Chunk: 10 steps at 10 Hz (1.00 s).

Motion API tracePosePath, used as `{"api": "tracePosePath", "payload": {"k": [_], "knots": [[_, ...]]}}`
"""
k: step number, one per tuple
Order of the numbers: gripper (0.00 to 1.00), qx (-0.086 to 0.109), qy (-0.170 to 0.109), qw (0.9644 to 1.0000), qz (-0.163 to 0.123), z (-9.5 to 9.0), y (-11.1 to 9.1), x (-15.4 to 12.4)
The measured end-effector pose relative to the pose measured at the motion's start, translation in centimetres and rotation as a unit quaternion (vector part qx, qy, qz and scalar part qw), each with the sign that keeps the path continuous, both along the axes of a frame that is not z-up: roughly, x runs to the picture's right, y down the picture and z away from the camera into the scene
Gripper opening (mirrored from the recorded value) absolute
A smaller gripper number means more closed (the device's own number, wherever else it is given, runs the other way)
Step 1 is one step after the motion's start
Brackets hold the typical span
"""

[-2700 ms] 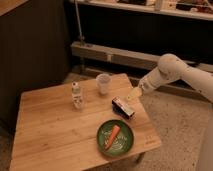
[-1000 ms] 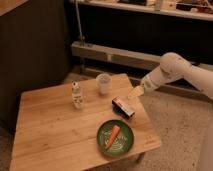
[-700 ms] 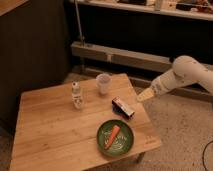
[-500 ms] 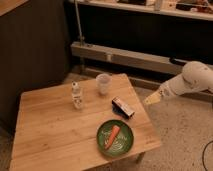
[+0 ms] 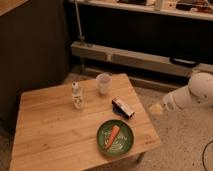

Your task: Push the ceramic bowl across the table

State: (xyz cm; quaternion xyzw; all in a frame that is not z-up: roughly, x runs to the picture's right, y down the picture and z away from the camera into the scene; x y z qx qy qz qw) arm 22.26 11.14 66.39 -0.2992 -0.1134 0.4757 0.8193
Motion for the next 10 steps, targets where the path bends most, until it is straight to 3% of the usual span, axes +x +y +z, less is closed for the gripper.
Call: {"api": "tracePosePath", "payload": {"k": [2, 4, 10], "knots": [[0.0, -0.008, 0.003, 0.9999, -0.011, -4.2, 3.5, -1.2], [0.0, -0.018, 0.006, 0.9998, -0.01, -6.3, 5.7, -1.4], [0.0, -0.024, 0.004, 0.9996, -0.012, -5.8, 5.7, -1.8]]}}
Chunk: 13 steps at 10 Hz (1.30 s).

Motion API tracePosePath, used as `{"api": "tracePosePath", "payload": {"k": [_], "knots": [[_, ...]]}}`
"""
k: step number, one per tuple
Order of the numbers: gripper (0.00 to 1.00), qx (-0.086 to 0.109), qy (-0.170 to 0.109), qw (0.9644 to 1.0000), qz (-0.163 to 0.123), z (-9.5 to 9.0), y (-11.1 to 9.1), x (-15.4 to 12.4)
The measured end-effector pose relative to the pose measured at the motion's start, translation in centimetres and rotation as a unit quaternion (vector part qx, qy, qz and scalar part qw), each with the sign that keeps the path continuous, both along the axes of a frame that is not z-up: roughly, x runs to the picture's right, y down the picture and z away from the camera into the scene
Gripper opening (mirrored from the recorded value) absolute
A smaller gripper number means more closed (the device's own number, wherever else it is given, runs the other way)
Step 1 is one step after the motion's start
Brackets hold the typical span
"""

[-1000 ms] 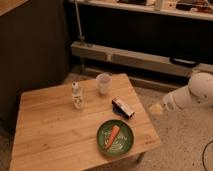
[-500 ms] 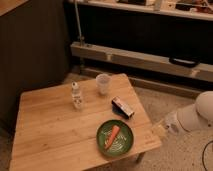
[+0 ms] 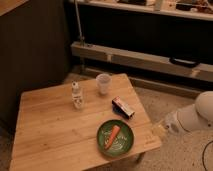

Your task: Push the ceramic bowl across the table

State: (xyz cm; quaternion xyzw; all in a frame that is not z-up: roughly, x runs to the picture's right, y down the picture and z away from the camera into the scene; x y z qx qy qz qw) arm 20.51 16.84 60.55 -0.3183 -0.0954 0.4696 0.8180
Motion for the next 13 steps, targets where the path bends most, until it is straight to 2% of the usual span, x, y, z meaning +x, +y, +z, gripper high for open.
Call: {"api": "tracePosePath", "payload": {"k": [1, 3, 6, 8, 10, 12, 13], "knots": [[0.0, -0.009, -0.003, 1.0, -0.004, 0.6, 0.4, -0.5], [0.0, -0.031, -0.021, 0.9993, -0.009, 2.6, 2.7, -1.8], [0.0, -0.067, -0.074, 0.9945, -0.031, 6.8, 9.1, -5.3], [0.0, -0.091, -0.103, 0.9894, -0.047, 8.7, 14.4, -7.0], [0.0, -0.095, -0.117, 0.9856, -0.078, 9.6, 18.7, -8.4], [0.0, -0.087, -0.111, 0.9856, -0.093, 8.9, 21.1, -8.9], [0.0, -0.08, -0.108, 0.9861, -0.098, 8.5, 21.3, -8.9]]}}
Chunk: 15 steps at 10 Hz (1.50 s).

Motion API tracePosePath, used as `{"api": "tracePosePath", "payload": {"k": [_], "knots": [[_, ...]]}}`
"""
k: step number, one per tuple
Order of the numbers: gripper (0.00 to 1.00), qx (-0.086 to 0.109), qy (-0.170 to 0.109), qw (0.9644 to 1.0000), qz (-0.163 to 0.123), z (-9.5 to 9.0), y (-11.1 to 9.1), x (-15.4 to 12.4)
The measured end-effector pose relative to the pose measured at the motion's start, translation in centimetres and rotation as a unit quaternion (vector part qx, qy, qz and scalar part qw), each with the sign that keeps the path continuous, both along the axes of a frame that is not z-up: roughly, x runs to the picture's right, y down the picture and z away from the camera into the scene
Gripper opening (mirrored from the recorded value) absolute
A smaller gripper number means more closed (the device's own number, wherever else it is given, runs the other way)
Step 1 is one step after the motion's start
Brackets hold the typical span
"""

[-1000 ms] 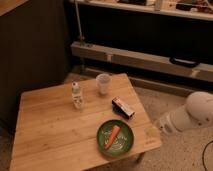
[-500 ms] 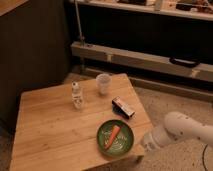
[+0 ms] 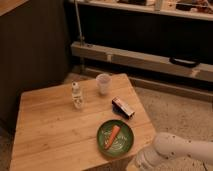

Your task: Push the ceramic bowl across the table

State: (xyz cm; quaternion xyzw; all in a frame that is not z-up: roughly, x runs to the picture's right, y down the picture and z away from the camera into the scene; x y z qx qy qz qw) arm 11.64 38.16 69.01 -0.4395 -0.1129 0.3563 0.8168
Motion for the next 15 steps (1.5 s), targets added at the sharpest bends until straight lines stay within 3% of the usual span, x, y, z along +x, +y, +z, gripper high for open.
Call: {"api": "tracePosePath", "payload": {"k": [2, 4, 9, 13, 15], "knots": [[0.0, 0.02, 0.003, 0.9997, -0.012, -0.9, -1.4, 0.1], [0.0, 0.028, 0.001, 0.9994, -0.019, -1.9, -3.0, -0.1], [0.0, 0.026, -0.008, 0.9993, -0.026, 0.4, -2.9, -0.9], [0.0, 0.058, 0.013, 0.9976, -0.037, 0.1, -3.9, -0.8], [0.0, 0.072, 0.025, 0.9961, -0.045, -0.7, -5.5, -0.5]]}}
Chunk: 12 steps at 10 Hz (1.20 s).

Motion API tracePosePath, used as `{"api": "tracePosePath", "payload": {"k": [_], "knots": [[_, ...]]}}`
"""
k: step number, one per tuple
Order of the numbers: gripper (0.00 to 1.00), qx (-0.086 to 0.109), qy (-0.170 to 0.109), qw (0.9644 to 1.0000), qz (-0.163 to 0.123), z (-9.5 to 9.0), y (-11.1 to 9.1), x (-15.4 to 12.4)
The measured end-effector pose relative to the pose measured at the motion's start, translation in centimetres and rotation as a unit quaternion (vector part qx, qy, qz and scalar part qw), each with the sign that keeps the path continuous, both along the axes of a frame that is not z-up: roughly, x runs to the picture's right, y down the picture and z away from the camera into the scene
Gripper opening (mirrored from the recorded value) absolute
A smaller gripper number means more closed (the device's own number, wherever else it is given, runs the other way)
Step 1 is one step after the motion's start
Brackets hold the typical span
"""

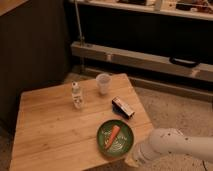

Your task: Push the ceramic bowl across the table

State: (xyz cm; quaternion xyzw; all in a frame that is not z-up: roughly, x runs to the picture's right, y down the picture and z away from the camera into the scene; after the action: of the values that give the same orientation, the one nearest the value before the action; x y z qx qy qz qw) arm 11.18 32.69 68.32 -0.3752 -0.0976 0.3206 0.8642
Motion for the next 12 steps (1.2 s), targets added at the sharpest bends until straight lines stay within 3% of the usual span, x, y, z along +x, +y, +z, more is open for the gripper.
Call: {"api": "tracePosePath", "payload": {"k": [2, 6, 9, 12], "knots": [[0.0, 0.004, 0.011, 0.9999, 0.001, 0.7, -1.2, 0.8], [0.0, 0.004, 0.041, 0.9992, 0.003, 4.9, -1.9, 2.8], [0.0, 0.007, 0.056, 0.9984, 0.009, 5.7, -2.5, 3.8], [0.0, 0.009, 0.055, 0.9984, 0.001, 6.9, -2.8, 3.0]]}}
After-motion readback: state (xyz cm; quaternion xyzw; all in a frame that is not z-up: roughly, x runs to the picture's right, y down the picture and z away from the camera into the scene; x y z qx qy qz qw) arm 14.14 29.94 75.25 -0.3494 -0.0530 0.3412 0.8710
